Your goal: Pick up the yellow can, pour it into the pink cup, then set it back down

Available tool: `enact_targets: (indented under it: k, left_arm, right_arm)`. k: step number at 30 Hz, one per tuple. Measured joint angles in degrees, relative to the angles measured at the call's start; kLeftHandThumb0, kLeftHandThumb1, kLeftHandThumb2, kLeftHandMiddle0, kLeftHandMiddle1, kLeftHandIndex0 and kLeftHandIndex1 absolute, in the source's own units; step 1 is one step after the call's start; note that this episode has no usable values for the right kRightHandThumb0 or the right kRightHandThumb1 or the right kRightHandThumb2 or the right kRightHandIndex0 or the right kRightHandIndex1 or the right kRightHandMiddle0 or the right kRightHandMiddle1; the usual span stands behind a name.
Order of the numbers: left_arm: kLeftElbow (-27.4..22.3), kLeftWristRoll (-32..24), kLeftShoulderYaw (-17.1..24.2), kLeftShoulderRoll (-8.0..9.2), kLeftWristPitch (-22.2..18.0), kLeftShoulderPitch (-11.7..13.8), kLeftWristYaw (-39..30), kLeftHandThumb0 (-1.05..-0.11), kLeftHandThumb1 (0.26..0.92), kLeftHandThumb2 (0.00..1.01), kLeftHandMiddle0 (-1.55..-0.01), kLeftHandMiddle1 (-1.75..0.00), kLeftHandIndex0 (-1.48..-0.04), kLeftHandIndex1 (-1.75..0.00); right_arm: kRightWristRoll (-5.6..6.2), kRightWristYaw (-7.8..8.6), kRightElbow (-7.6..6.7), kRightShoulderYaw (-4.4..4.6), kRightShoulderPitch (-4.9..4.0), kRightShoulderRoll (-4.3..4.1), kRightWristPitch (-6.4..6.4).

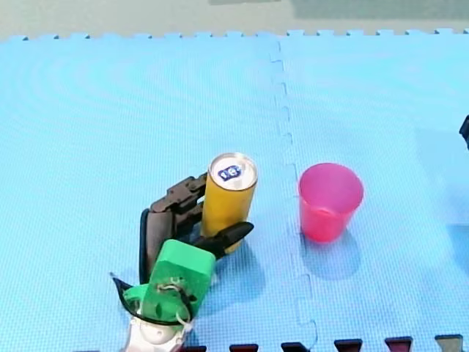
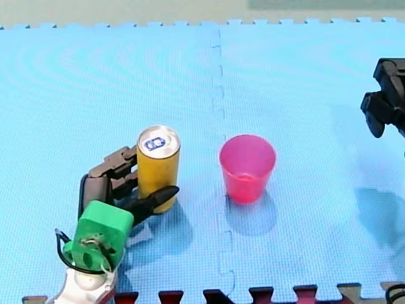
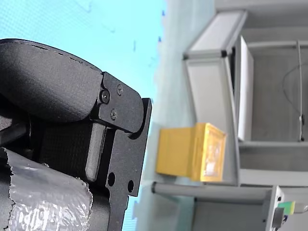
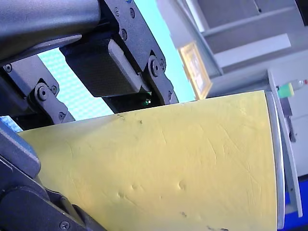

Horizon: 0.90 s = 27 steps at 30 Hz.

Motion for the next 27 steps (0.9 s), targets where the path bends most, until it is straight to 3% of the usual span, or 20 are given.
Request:
enact_targets:
  k: [11,15,20,24,27]
  left_arm:
    - [0.8,1.0,-1.9,0.38,-0.3,0.0,2.5,-0.39,0.786,0.0,-1.38,-0.01,-1.17,0.0]
    - [0.9,-0.1,-1.5,0.42,-0.4,0.0,0.7,-0.603,0.752,0.0,-1.23,0.0,-0.99,0.0]
    - [1.0,-2.6,0.0,0.4,-0.4,0.0,-3.2,-0.589,0.743,0.0,-1.11,0.0,-0.9,0.0]
    - [1.1,-5.3,2.0,-0.22,-0.4,0.1,-6.0,-0.579,0.726,0.0,-0.94,0.0,-0.71,0.0]
    - [1.1,-5.4,2.5,-0.59,0.1,0.1,-4.7,-0.737,0.723,0.0,-0.71,0.0,-0.56,0.0]
  right_arm:
    - [-0.18,-0.32,-0.16,0.18,0.03,-0.15,-0.11]
    - [-0.44,-0.74,-0.2,0.54,0.03,-0.29,-0.36]
    - [-0.54,-0.81,-0.22,0.8,0.03,-0.36,-0.42]
    - [-0.53,-0.88,-0.22,0.86,0.02,-0.39,-0.43]
    - [-0.54,-0.92,-0.22,0.9,0.02,-0.41,-0.44]
